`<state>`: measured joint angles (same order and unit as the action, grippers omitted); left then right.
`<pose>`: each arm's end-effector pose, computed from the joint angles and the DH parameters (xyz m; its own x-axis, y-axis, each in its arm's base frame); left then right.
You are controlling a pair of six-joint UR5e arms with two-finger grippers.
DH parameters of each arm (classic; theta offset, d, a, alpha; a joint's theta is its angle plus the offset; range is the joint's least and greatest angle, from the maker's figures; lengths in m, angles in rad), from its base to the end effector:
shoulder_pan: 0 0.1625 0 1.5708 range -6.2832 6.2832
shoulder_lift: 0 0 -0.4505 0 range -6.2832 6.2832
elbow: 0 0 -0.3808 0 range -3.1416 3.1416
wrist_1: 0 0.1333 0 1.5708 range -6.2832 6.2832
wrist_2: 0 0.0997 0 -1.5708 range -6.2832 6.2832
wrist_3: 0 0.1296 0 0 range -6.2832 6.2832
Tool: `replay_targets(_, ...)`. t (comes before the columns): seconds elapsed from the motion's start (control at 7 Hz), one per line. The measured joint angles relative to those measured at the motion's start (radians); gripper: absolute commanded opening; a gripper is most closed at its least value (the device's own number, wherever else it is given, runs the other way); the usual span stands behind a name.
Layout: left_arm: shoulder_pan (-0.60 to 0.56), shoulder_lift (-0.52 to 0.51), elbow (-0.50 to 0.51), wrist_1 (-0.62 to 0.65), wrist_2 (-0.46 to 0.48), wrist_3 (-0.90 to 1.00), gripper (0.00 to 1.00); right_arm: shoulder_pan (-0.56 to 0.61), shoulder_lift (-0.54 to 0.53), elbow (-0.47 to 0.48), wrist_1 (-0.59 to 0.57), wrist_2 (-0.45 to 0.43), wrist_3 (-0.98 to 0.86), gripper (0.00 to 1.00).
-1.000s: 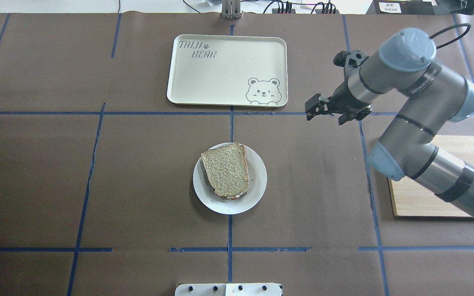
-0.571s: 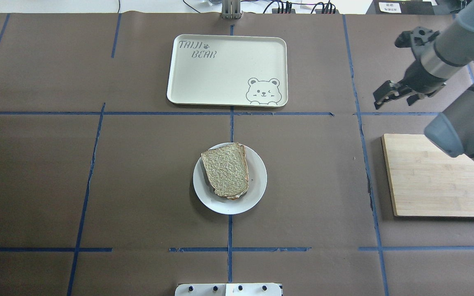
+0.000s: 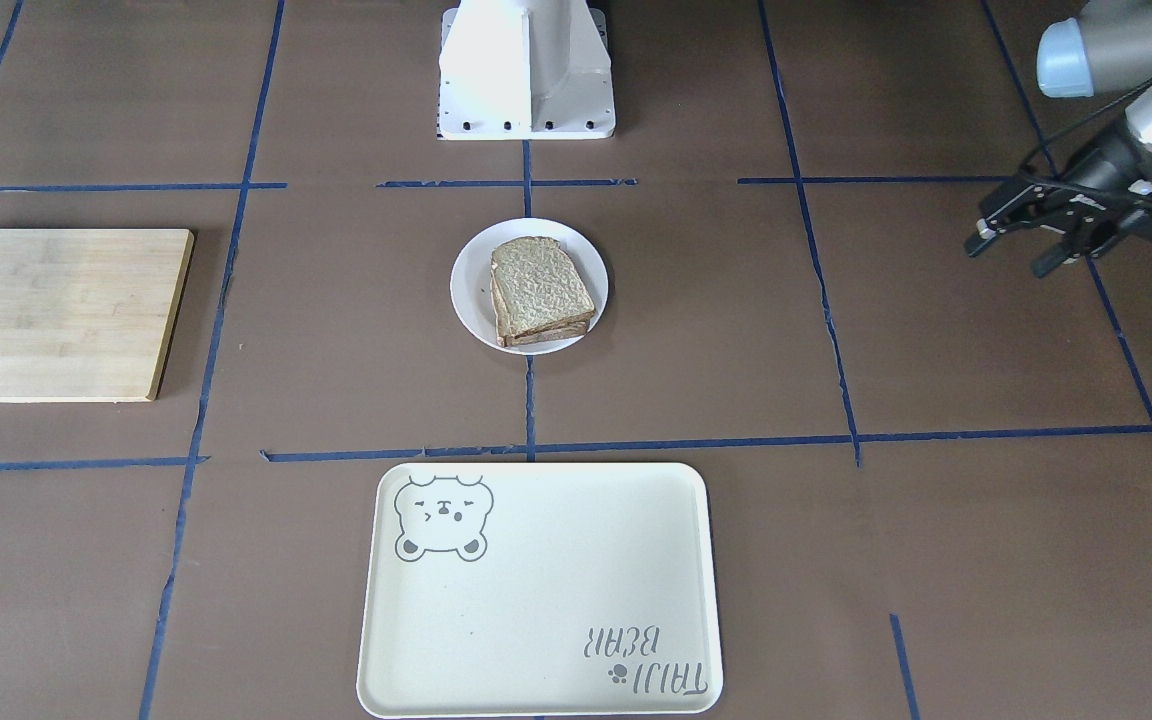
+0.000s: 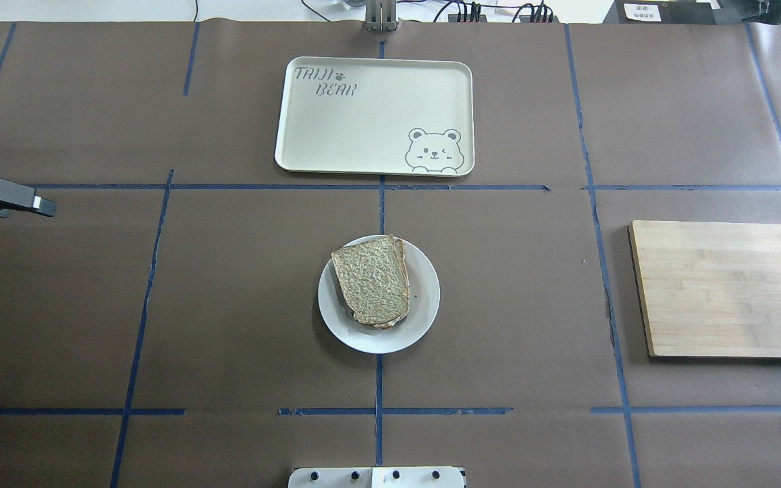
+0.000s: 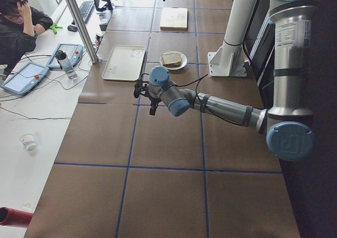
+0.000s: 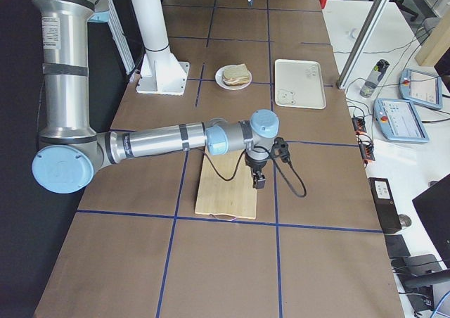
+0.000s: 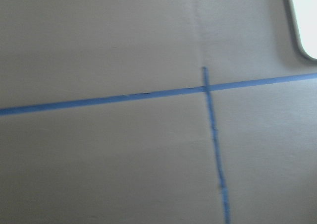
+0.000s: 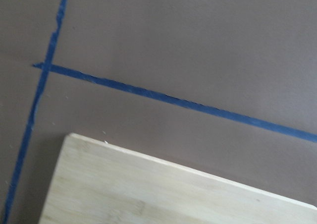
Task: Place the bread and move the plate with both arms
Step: 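Reach the left gripper toward the rim of the white plate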
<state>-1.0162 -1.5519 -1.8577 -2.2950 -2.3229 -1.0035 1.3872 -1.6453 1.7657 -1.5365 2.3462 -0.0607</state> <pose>0.2213 -0.4422 0.4804 0.4146 0.0759 -0.9068 0.1148 0.9842 0.1348 -0.0416 -0.4574 0.6421 0.6702 -0.2949 0.6810 0.2215 0.9553 0.1958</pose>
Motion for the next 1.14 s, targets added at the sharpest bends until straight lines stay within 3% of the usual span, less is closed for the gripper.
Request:
replay_targets(0.43,0.319,-0.152,0.000,-0.148,0.286,-0.451,1.00,0.168,-0.053,0.002,-0.186,-0.008,-0.288,1.00)
replay_targets(0.71,0.542,-0.235,0.016,-0.212,0.538,-0.607,1.00,0.193,-0.056,0.000,-0.228,-0.021,-0.324,1.00)
replay_targets(1.0,0.647,-0.264,0.107,-0.414,0.658,-0.740,0.99,0.195,-0.055,-0.001,-0.233,-0.021,-0.324,1.00)
replay_targets(1.14,0.659,-0.283,0.170,-0.509,0.694,-0.793,0.92,0.196,-0.055,-0.001,-0.233,-0.019,-0.324,1.00)
